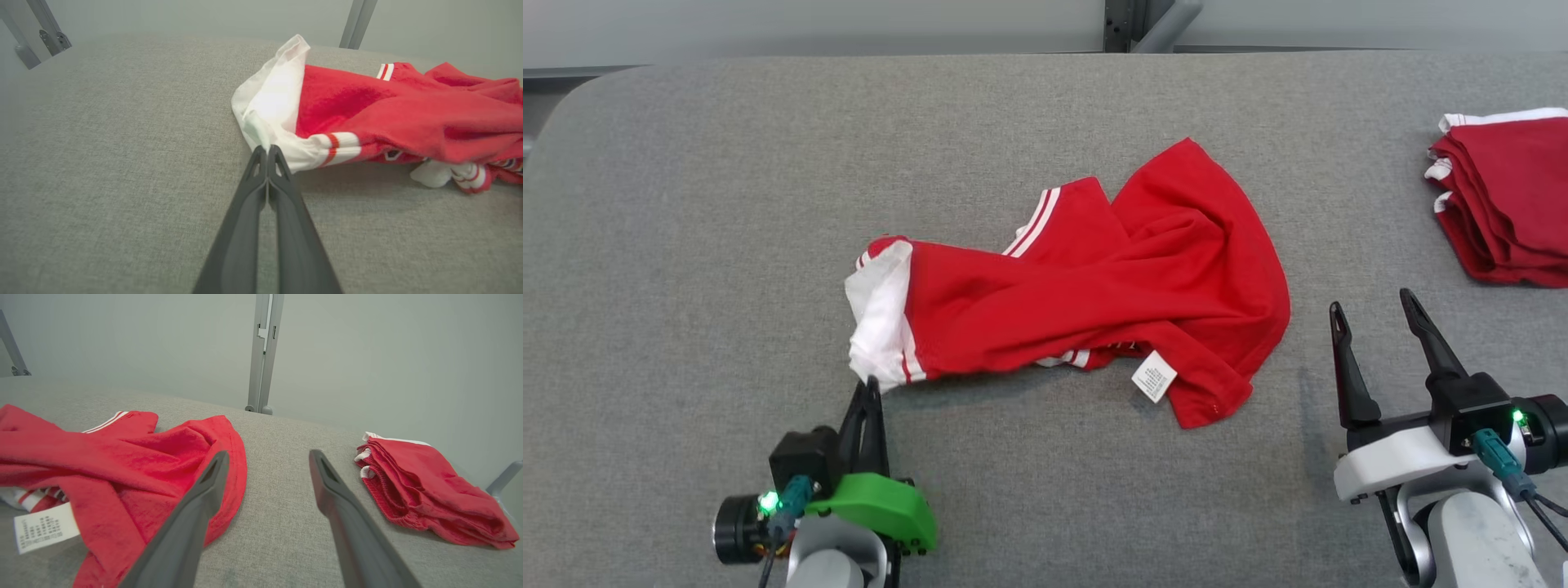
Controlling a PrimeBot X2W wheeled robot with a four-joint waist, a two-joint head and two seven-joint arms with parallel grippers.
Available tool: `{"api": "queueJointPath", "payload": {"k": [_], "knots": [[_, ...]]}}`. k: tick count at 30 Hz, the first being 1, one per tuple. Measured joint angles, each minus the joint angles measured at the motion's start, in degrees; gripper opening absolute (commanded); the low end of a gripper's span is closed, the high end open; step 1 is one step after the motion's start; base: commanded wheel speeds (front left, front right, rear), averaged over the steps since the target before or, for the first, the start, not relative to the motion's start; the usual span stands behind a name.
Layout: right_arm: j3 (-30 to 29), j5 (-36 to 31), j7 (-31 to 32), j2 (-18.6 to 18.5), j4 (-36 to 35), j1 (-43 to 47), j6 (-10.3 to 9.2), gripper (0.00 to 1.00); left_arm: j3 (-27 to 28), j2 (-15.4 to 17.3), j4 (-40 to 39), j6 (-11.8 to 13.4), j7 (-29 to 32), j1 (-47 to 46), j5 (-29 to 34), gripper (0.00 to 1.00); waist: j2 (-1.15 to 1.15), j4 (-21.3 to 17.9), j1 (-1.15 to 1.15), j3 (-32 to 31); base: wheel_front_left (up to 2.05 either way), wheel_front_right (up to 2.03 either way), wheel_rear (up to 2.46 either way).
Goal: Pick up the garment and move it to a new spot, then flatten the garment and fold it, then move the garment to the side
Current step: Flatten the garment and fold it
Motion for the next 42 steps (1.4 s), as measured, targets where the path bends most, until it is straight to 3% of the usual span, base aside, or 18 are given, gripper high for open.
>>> {"api": "queueJointPath", "payload": {"k": [10, 12, 13, 14, 27, 34, 42], "knots": [[0.4, 0.0, 0.0, 0.2, 0.1, 0.3, 0.0, 1.0, 0.5, -1.0, 3.2, 1.3, 0.0, 5.8, -0.2, 0.0, 0.0, 1.4, 0.0, -0.5, 0.0, 0.0, 0.0], [0.4, 0.0, 0.0, 0.2, 0.2, 0.3, 0.0, 1.0, 0.5, -1.3, 4.0, 1.0, 0.0, 5.9, -1.0, 0.44, 0.0, 1.4, 0.0, -0.5, 0.0, 0.0, 0.0], [0.4, 0.0, 0.0, 0.2, 0.2, 0.3, 0.0, 1.0, 0.5, -1.3, 4.2, 1.0, 0.0, 5.9, -1.0, 0.89, 0.0, 1.3, 0.0, -0.5, 0.0, 0.0, 0.0], [0.4, 0.0, 0.0, 0.2, 0.2, 0.3, 0.0, 1.0, 0.6, -1.4, 4.4, 0.8, 0.0, 5.9, -1.3, 1.0, 0.0, 1.3, 0.0, -0.5, 0.0, 0.0, 0.0], [0.1, 0.0, 0.0, 0.2, 0.1, 1.4, 0.0, 1.0, 9.2, 2.0, -3.0, 3.8, 0.0, 8.4, -1.8, 1.0, 0.0, -0.8, 0.0, -1.2, 0.0, 0.0, 0.0], [1.2, 0.0, 0.0, 0.3, 0.5, 1.3, 0.0, 1.0, 4.4, 2.1, -3.5, 1.0, 1.0, 3.4, 2.0, 1.0, 0.0, -2.5, 0.0, -1.6, 0.0, 0.0, 0.0], [2.3, 0.1, 0.0, 0.4, 0.9, 0.6, 0.0, 1.0, -0.1, 1.2, 5.5, -1.5, 7.6, -4.7, 3.8, 1.0, 0.0, -5.2, 0.0, -1.2, 0.0, 0.0, 0.0]]}}
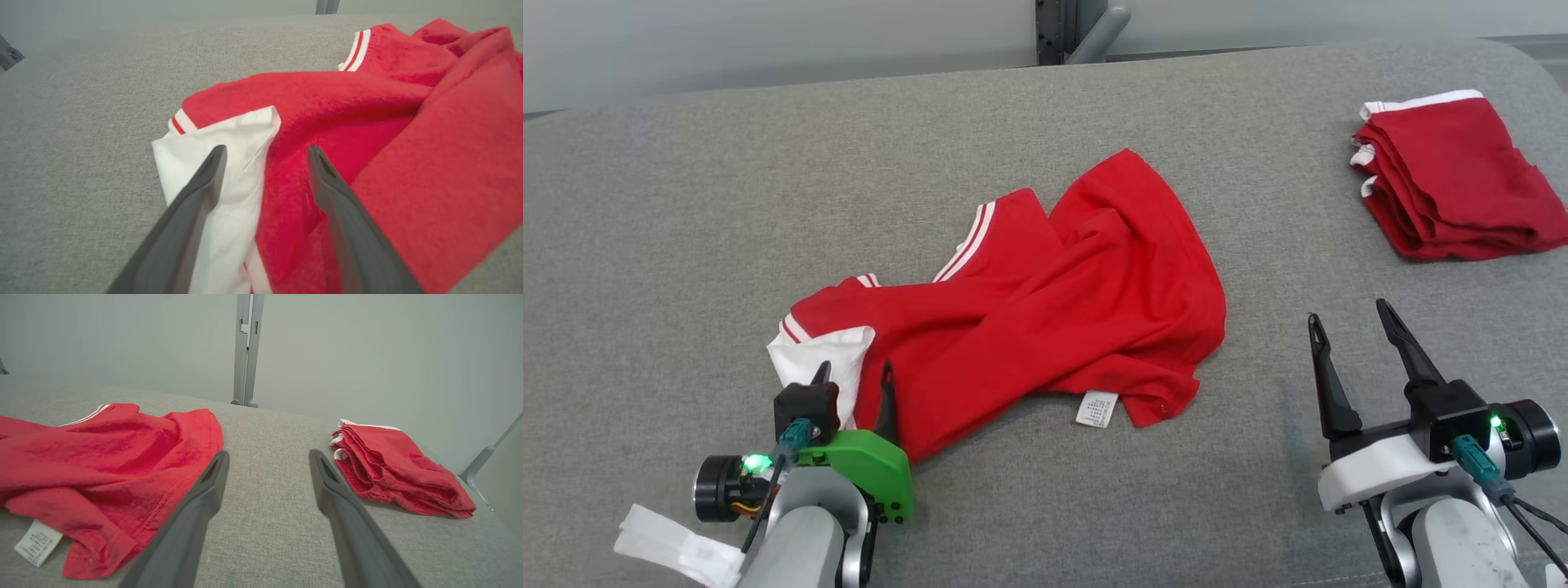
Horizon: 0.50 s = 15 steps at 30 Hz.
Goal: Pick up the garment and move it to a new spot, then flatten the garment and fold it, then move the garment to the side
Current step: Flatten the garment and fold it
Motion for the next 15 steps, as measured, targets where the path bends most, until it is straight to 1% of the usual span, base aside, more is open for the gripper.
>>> {"api": "queueJointPath", "payload": {"k": [3, 4, 5, 6, 7, 11, 14, 15], "knots": [[-0.2, 0.0, 0.0, -0.1, 0.0, 0.0, 0.0, 1.0, 0.1, 0.5, 3.0, 1.1, 0.7, -1.5, 0.5, 0.99, 0.0, -0.6, 0.0, 0.3, 0.0, 0.0, 0.0], [-0.3, 0.0, 0.0, -0.1, 0.0, 0.0, 0.0, 1.0, 0.5, 0.6, 3.7, 1.5, 0.5, -1.9, 0.5, 0.8, 0.0, -0.6, 0.0, 0.4, 0.0, 0.0, 0.0], [-0.5, 0.0, 0.0, -0.1, 0.0, 0.0, 0.0, 1.0, 0.7, 0.7, 4.4, 1.8, 0.3, -2.2, 0.5, 0.48, 0.0, -0.6, 0.0, 0.5, 0.0, 0.0, 0.0], [-0.7, 0.0, 0.0, -0.1, 0.0, 0.0, 0.0, 1.0, 0.8, 0.8, 5.0, 1.9, -0.1, -2.4, 0.5, 0.26, 0.0, -0.5, 0.0, 0.5, 0.0, 0.0, 0.0], [-0.9, 0.0, 0.0, -0.1, -0.1, 0.0, 0.0, 1.0, 1.1, 0.8, 5.3, 1.9, -0.8, -2.4, 0.2, 0.0, 0.0, -0.4, 0.0, 0.5, 0.0, 0.0, 0.0], [-1.1, 0.0, 0.0, 0.0, -0.1, 0.1, 0.0, 1.0, 2.0, 0.7, 5.8, 1.8, -3.3, -2.4, -0.8, 0.0, 0.0, 0.6, 0.0, 0.4, 0.0, 0.0, 0.0], [-1.2, 0.0, 0.0, 0.0, -0.1, 0.1, 0.0, 1.0, 3.7, 0.6, 4.7, 2.6, -5.1, -1.7, -1.9, 0.0, 0.0, 1.7, 0.0, 0.2, 0.0, 0.0, 0.0], [-1.3, 0.0, 0.0, 0.0, 0.0, 0.1, 0.0, 1.0, 5.2, 0.6, 3.6, 3.4, -5.9, -0.2, -3.3, 0.0, 0.0, 2.4, 0.0, 0.0, 0.0, 0.0, 0.0]]}}
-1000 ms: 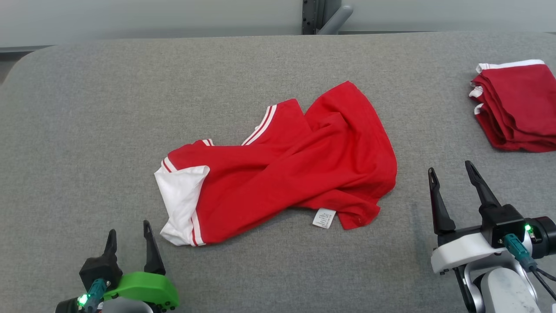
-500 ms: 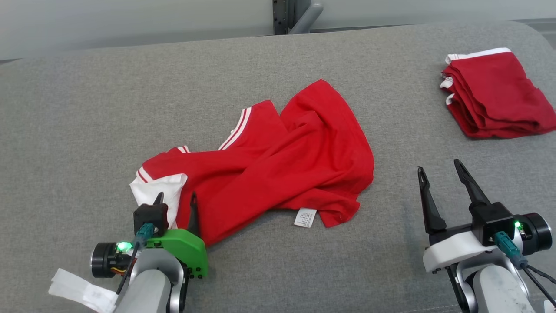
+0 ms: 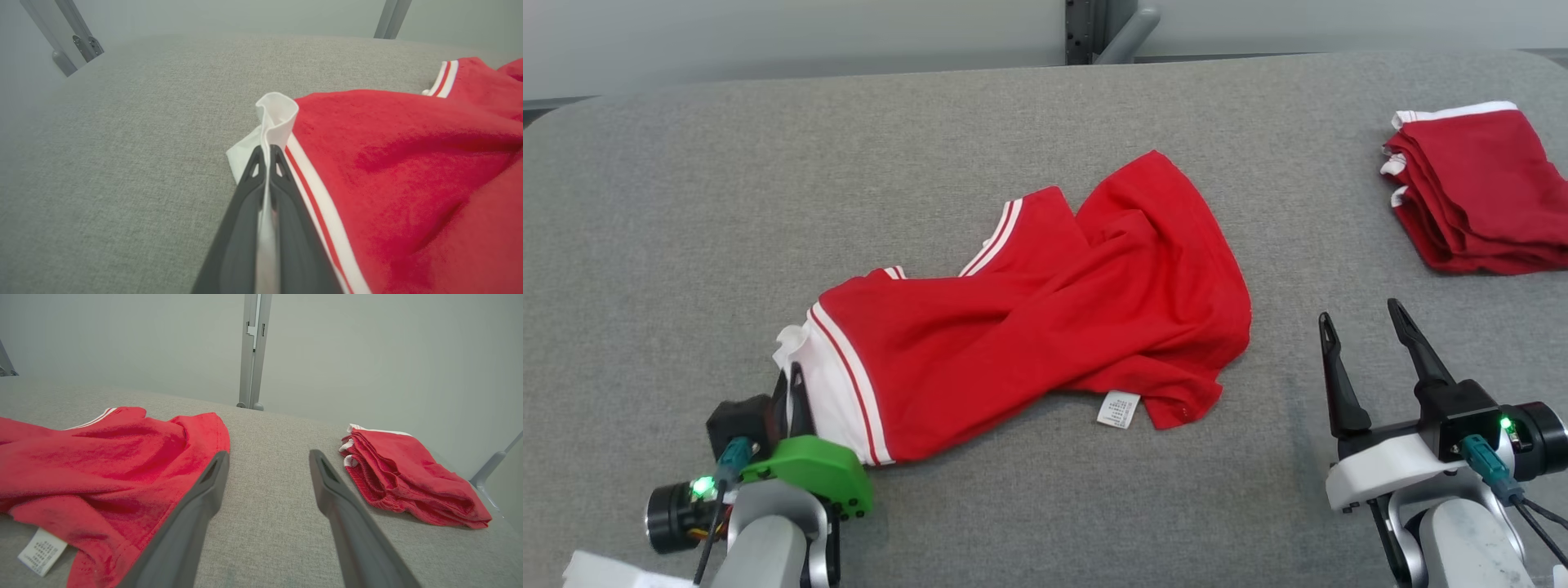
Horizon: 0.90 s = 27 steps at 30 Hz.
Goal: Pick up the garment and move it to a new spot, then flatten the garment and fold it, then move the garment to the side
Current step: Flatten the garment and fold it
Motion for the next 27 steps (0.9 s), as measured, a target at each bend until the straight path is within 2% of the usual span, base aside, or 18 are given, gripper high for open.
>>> {"api": "queueJointPath", "payload": {"k": [4, 8, 11, 12, 13, 21, 27], "knots": [[-0.4, 0.0, 0.0, 0.1, 0.0, 0.3, 0.0, 1.0, 3.0, 0.0, -1.3, 1.6, -0.8, 4.2, -2.0, 0.0, 0.0, 1.4, 0.0, -0.4, 0.0, 0.0, 0.0], [-0.9, 0.0, 0.0, 0.1, 0.2, 0.8, 0.0, 1.0, 3.9, -0.5, -1.0, 1.7, -0.9, 7.5, -3.8, 0.0, 0.0, 2.4, 0.0, -0.5, 0.0, 0.0, 0.0], [-2.5, -0.4, 0.0, 0.1, 0.4, 1.1, 0.0, 1.0, 4.5, -0.9, -1.1, 1.6, -1.1, 8.9, -4.6, 0.63, 0.0, 2.7, 0.0, -0.4, 0.0, 0.0, 0.0], [-3.0, -0.4, 0.0, 0.1, 0.4, 1.1, 0.0, 1.0, 4.8, -0.9, -1.2, 1.6, -1.2, 9.2, -4.8, 0.94, 0.0, 2.7, 0.0, -0.4, 0.0, 0.0, 0.0], [-3.0, -0.4, 0.0, 0.1, 0.4, 1.1, 0.0, 1.0, 4.8, -0.9, -1.2, 1.6, -1.2, 9.2, -4.8, 1.0, 0.0, 2.7, 0.0, -0.4, 0.0, 0.0, 0.0], [-3.4, -0.7, 0.0, 0.0, 1.2, 1.2, 0.0, 1.0, 8.9, 1.1, -4.4, 2.9, -1.6, 10.7, -4.9, 1.0, 0.0, 2.4, 0.0, -0.4, 0.0, 0.0, 0.0], [2.3, 1.6, 0.0, -0.5, 4.4, 1.3, 0.0, 1.0, 10.1, 1.0, -11.2, 3.1, -1.7, 11.6, -2.8, 1.0, 0.0, 2.8, 0.0, -0.5, 0.0, 0.0, 0.0]]}}
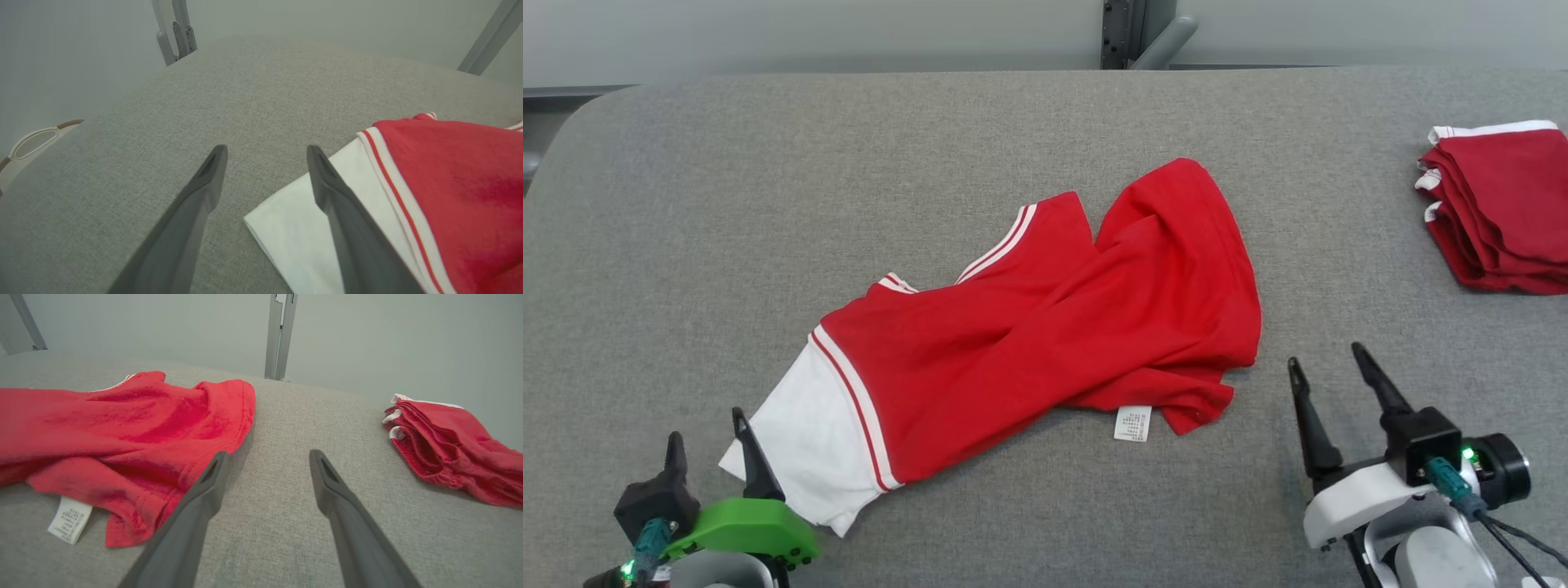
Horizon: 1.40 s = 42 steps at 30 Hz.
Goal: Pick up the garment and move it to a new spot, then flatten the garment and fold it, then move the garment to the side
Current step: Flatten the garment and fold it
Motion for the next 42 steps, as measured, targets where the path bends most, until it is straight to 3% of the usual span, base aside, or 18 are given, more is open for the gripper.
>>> {"api": "queueJointPath", "payload": {"k": [9, 19, 21, 23, 24, 36, 42], "knots": [[12.1, 4.3, 0.0, -2.2, 7.7, -1.0, 0.0, 1.0, -3.0, -2.1, -2.7, -0.6, 0.0, 0.8, 1.7, 1.0, 0.0, 1.3, 0.0, 0.0, 0.0, 0.0, 0.0], [18.6, 5.3, 0.0, -4.3, 16.6, -6.2, 0.0, 0.99, -3.8, -2.5, -3.3, -0.9, 0.0, 0.9, 2.1, 1.0, 0.0, 3.3, 0.0, 0.6, 0.0, 0.0, 0.0], [19.2, 5.4, 0.0, -4.3, 18.0, -7.4, 0.0, 0.42, -3.8, -2.6, -3.3, -0.9, 0.0, 0.9, 2.1, 1.0, 0.0, 3.7, 0.0, 0.8, 0.0, 0.0, 0.0], [19.5, 5.3, 0.0, -4.4, 18.9, -8.6, 0.0, 0.09, -3.7, -2.6, -3.4, -0.9, 0.0, 0.9, 2.1, 1.0, 0.0, 4.0, 0.0, 1.0, 0.0, 0.0, 0.0], [19.4, 5.3, 0.0, -4.5, 19.0, -9.1, 0.0, 0.0, -3.7, -2.7, -3.4, -0.9, 0.0, 0.9, 2.2, 1.0, 0.0, 4.2, 0.0, 1.1, 0.0, 0.0, 0.0], [13.9, 0.0, 0.0, -10.0, 14.8, -16.2, 0.0, 0.0, -4.9, -3.6, -3.9, -1.9, 0.0, 0.2, 2.8, 1.0, 0.0, 3.5, 0.0, 1.2, 0.0, 0.0, 0.0], [12.7, -1.5, 0.0, -11.7, 12.1, -13.4, 0.0, 0.0, -5.7, -4.0, -3.8, -2.0, 0.0, 0.1, 3.0, 1.0, 0.0, 2.5, 0.0, 1.0, 0.0, 0.0, 0.0]]}}
